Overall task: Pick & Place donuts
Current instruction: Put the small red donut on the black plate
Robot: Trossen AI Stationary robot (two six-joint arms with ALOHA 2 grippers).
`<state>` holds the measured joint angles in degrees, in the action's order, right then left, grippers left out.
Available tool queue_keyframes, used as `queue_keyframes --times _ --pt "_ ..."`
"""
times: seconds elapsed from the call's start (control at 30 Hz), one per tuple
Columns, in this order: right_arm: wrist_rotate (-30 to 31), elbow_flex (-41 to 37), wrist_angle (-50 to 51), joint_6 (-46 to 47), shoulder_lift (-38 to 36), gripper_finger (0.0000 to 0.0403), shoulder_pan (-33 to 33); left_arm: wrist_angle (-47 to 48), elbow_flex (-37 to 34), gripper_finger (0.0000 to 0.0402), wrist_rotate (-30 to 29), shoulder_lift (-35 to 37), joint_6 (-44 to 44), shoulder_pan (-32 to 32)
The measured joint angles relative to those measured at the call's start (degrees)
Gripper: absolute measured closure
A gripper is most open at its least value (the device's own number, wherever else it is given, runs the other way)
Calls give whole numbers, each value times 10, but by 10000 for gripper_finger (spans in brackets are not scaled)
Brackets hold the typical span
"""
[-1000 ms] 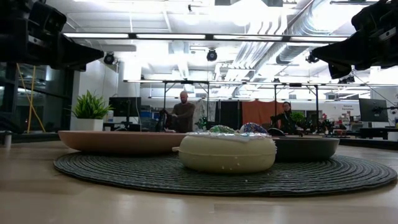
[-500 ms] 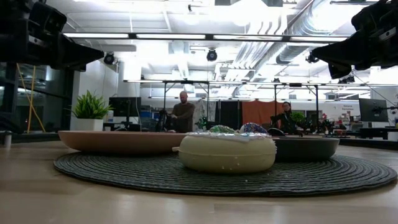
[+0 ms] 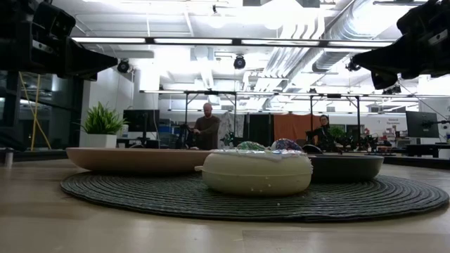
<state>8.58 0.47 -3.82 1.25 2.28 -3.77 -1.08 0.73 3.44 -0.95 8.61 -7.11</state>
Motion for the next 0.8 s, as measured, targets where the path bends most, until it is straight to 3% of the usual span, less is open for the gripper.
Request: queue_keyframes --times 0.3,0.47,0.67,0.8 --pt "-2 5 0 157 0 402 14 0 0 401 0 0 0 0" --pt "-21 65 87 151 26 402 50 0 0 401 0 0 0 0" --pt "4 173 229 94 142 402 91 0 0 401 0 0 0 0" --pt "29 229 237 79 269 402 105 0 0 401 0 0 0 0"
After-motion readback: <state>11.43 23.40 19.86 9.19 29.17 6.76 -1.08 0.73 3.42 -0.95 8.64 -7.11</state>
